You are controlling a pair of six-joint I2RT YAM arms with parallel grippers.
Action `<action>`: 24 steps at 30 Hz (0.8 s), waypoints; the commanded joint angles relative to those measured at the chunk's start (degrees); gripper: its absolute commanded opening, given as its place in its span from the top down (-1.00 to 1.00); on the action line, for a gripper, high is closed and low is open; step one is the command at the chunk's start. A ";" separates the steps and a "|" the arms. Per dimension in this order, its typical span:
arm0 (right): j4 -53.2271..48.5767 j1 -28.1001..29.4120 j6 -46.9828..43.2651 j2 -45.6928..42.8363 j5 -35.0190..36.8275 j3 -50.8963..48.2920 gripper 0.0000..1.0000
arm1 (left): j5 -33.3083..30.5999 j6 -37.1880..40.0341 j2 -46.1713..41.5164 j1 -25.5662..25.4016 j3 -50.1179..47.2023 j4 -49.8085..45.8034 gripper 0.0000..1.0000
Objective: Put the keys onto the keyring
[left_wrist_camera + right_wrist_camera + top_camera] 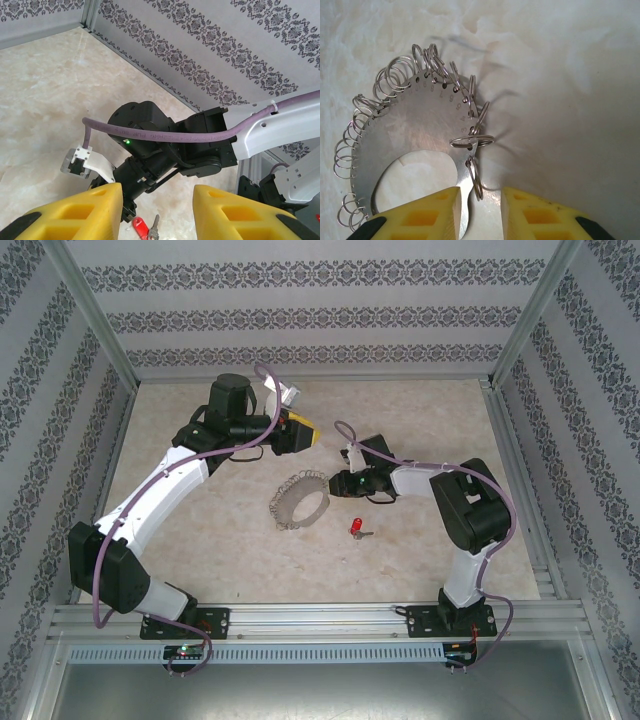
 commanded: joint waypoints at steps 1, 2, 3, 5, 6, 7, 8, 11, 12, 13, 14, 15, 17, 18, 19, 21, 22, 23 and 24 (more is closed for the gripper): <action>0.39 -0.06 -0.36 0.70 -0.11 -0.28 0.45 | 1.02 -0.88 0.40 0.31 -0.19 2.06 0.17; 0.52 -0.03 -0.24 0.94 -0.19 -0.10 0.45 | 0.98 -0.87 0.38 0.34 -0.19 2.09 0.17; 0.70 -0.06 -0.11 1.21 -0.40 0.03 0.46 | 0.95 -0.87 0.33 0.33 -0.19 2.08 0.17; 0.88 0.01 0.16 1.53 -0.66 0.44 0.46 | 0.95 -0.78 0.35 0.34 -0.20 1.98 0.17; 0.92 0.04 0.23 1.80 -0.80 0.59 0.47 | 0.91 -0.78 0.33 0.37 -0.20 2.01 0.17; 0.95 0.06 0.32 1.93 -0.92 0.84 0.47 | 0.90 -0.71 0.38 0.37 -0.19 2.02 0.17; 1.01 0.12 0.32 2.09 -1.06 0.99 0.47 | 0.86 -0.69 0.40 0.35 -0.19 2.01 0.17; 1.14 0.21 0.55 2.53 -1.17 1.55 0.49 | 0.89 -0.60 0.38 0.35 -0.19 2.02 0.17; 1.23 0.21 0.61 2.61 -1.31 1.60 0.50 | 0.91 -0.61 0.45 0.33 -0.24 2.02 0.17; 1.23 0.21 0.65 2.72 -1.40 1.77 0.51 | 0.92 -0.60 0.42 0.32 -0.15 2.06 0.17; 1.23 0.36 0.70 2.81 -1.37 1.86 0.53 | 0.94 -0.57 0.56 0.36 -0.19 2.09 0.17; 1.23 0.29 0.78 2.90 -1.51 1.93 0.55 | 0.88 -0.52 0.57 0.33 -0.19 2.08 0.17; 1.31 0.35 0.78 3.08 -1.53 2.03 0.57 | 0.88 -0.43 0.66 0.36 -0.23 2.09 0.17; 1.39 0.29 0.87 3.08 -1.79 2.12 0.57 | 0.92 -0.43 0.67 0.35 -0.24 2.06 0.17; 1.49 0.38 0.96 3.17 -1.84 2.08 0.57 | 0.94 -0.43 0.69 0.30 -0.28 2.10 0.17; 1.50 0.38 1.05 3.21 -1.87 2.21 0.57 | 0.93 -0.43 0.77 0.37 -0.28 2.14 0.17; 1.58 0.43 1.05 3.28 -1.87 2.13 0.57 | 0.99 -0.43 0.83 0.31 -0.28 2.18 0.17; 1.64 0.47 1.04 3.40 -1.91 2.20 0.57 | 0.98 -0.43 0.93 0.34 -0.32 2.19 0.17; 1.66 0.51 1.11 3.43 -2.00 2.25 0.56 | 0.96 -0.42 0.95 0.29 -0.37 2.20 0.17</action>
